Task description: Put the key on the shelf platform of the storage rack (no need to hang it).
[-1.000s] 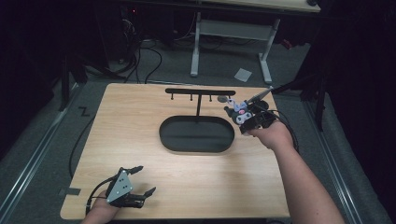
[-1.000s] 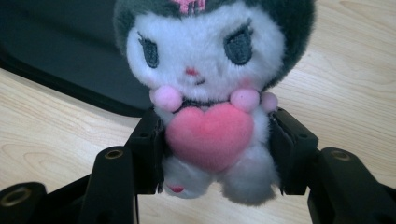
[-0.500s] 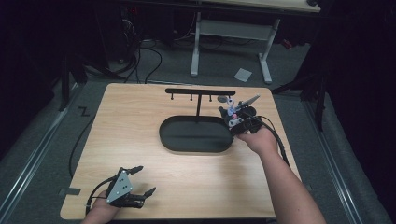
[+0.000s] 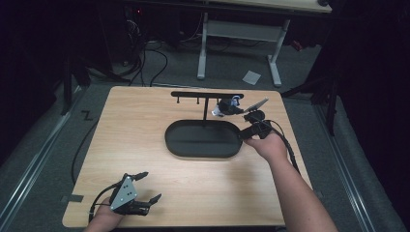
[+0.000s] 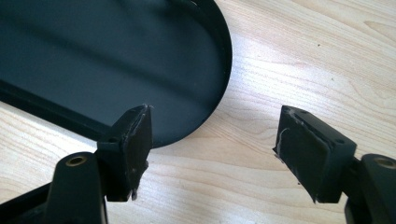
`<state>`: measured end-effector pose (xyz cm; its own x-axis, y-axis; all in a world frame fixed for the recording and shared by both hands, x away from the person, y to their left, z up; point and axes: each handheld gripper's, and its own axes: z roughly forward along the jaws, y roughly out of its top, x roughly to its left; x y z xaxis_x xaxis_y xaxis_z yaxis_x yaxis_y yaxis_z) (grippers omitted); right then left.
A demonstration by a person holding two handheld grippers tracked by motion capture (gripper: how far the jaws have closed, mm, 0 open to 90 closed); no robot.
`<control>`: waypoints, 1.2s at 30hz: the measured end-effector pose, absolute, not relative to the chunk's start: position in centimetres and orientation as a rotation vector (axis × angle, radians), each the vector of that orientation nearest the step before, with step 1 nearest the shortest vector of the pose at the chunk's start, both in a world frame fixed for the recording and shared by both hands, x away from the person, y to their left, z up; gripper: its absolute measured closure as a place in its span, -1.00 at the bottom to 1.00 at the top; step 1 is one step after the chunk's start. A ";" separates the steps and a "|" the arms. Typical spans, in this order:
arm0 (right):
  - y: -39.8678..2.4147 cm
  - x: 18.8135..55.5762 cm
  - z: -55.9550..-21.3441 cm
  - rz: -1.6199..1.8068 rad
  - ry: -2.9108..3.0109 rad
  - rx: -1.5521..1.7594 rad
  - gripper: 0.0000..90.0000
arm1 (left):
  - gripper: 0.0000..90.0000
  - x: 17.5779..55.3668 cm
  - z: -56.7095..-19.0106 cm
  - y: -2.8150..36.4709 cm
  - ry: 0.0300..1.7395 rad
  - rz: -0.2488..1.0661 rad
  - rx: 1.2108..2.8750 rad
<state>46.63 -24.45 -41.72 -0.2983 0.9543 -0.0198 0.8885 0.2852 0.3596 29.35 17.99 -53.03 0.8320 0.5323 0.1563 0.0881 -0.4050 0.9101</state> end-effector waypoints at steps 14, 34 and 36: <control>-25.5 44.4 -42.2 0.443 2.303 1.644 -0.21 | -0.67 29.4 -53.0 18.0 0.463 0.522 1.950; -27.5 37.2 -46.4 0.706 2.213 1.532 -0.15 | -0.67 29.4 -53.0 17.9 0.466 0.533 1.957; -27.4 36.2 -47.0 0.737 2.206 1.506 -0.15 | -0.67 29.4 -53.0 17.9 0.464 0.534 1.959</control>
